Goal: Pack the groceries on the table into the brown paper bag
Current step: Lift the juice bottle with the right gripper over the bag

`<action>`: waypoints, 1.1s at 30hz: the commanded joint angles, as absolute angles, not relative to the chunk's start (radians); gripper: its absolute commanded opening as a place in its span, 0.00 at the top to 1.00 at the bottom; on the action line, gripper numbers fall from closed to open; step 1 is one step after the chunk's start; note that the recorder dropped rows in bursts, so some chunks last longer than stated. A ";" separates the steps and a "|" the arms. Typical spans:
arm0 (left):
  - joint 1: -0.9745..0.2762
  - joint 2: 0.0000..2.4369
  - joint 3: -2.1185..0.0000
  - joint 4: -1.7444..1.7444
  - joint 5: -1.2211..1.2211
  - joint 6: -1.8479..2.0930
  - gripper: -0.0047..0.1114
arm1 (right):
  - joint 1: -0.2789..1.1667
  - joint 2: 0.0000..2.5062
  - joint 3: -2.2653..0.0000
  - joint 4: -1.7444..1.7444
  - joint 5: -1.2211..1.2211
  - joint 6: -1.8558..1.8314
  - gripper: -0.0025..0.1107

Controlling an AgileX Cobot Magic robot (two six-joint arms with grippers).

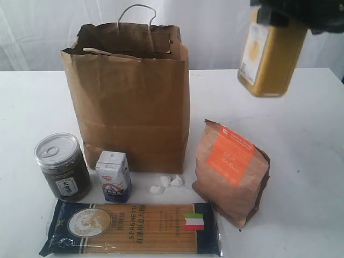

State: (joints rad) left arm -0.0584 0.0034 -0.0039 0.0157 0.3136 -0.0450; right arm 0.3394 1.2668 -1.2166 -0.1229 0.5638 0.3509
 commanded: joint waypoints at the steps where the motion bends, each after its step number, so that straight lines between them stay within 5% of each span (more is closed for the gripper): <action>1: -0.065 0.000 0.000 0.013 0.338 -0.046 0.96 | 0.334 1.249 -1.339 -0.082 0.406 0.336 0.98; 20: -0.065 0.000 0.000 0.013 0.338 -0.046 0.96 | 0.575 1.446 -1.525 0.000 0.099 0.338 0.98; 33: -0.065 0.000 0.000 0.013 0.338 -0.046 0.96 | 0.598 1.565 -1.525 0.000 -0.100 0.434 0.98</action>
